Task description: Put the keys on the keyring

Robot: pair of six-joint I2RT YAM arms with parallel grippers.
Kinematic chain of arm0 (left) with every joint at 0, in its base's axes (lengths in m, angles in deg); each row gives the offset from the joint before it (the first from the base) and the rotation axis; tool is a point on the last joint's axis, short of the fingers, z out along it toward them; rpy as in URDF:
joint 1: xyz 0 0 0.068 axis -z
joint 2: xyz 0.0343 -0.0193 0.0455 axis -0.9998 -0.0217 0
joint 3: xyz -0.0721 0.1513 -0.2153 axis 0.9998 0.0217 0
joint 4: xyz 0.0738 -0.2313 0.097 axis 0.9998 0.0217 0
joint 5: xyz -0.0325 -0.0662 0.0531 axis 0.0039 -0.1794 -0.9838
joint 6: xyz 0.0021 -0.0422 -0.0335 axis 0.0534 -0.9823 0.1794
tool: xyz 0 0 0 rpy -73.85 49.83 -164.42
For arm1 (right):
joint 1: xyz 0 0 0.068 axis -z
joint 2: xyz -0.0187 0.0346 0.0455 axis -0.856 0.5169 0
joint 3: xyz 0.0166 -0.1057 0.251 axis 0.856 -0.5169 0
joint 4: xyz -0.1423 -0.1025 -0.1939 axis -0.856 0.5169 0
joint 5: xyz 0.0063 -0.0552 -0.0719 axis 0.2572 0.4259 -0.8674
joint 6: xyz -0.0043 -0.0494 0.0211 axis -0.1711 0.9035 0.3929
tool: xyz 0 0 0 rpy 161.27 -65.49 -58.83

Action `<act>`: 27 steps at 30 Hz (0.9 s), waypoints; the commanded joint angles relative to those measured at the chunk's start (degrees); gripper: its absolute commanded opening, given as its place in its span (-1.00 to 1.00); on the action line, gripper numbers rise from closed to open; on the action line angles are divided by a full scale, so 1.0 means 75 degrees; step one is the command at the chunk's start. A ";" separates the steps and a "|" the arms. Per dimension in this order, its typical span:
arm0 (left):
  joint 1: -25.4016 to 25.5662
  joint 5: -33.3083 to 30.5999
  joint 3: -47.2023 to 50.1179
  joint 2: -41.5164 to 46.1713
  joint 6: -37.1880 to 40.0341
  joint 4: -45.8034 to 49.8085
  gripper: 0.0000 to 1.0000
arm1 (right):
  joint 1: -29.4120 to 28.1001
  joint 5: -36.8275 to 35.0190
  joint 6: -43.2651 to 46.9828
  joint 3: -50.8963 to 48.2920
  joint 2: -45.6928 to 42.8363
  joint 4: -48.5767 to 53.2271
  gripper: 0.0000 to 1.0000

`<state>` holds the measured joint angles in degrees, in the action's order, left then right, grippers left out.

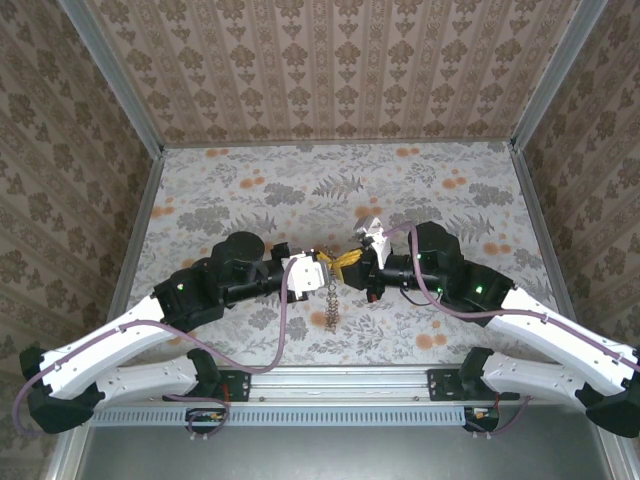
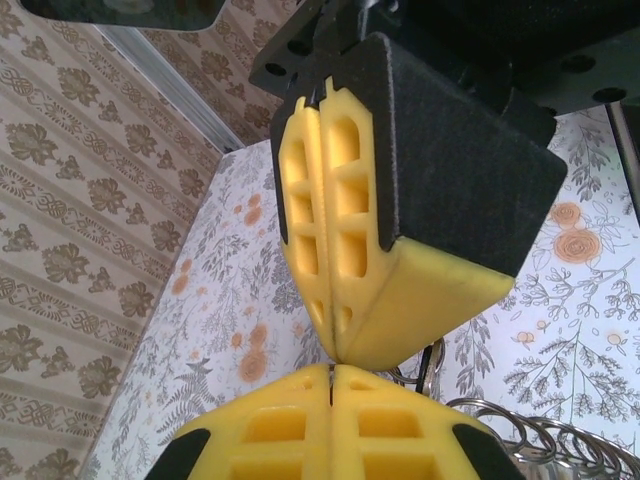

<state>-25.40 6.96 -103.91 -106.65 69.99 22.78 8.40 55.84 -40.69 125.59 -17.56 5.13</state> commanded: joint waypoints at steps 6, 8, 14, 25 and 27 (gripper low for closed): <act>0.0027 0.0112 -0.0113 0.0009 -0.0158 -0.0587 -1.00 | 0.0024 0.0826 -0.0087 -0.0177 -0.0071 -0.0508 -1.00; 0.0027 0.0088 -0.0121 0.0008 -0.0173 -0.0575 -1.00 | 0.0084 0.0798 -0.0110 -0.0250 -0.0157 -0.0555 -1.00; 0.0015 0.0109 -0.0111 0.0043 -0.0188 -0.0569 -1.00 | 0.0403 0.0905 -0.0118 -0.0403 -0.0343 -0.0680 -1.00; -0.0210 0.0439 0.0019 0.0135 -0.0448 -0.0595 -1.00 | 0.0831 0.1213 0.0825 0.0058 0.0026 -0.0421 -1.00; -0.0311 0.0525 0.0060 0.0137 -0.0512 -0.0655 -1.00 | 0.0928 0.1296 0.0902 0.0162 0.0155 -0.0430 -1.00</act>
<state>-26.76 8.73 -103.84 -106.67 68.26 21.34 14.21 63.89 -36.39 124.30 -17.36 1.92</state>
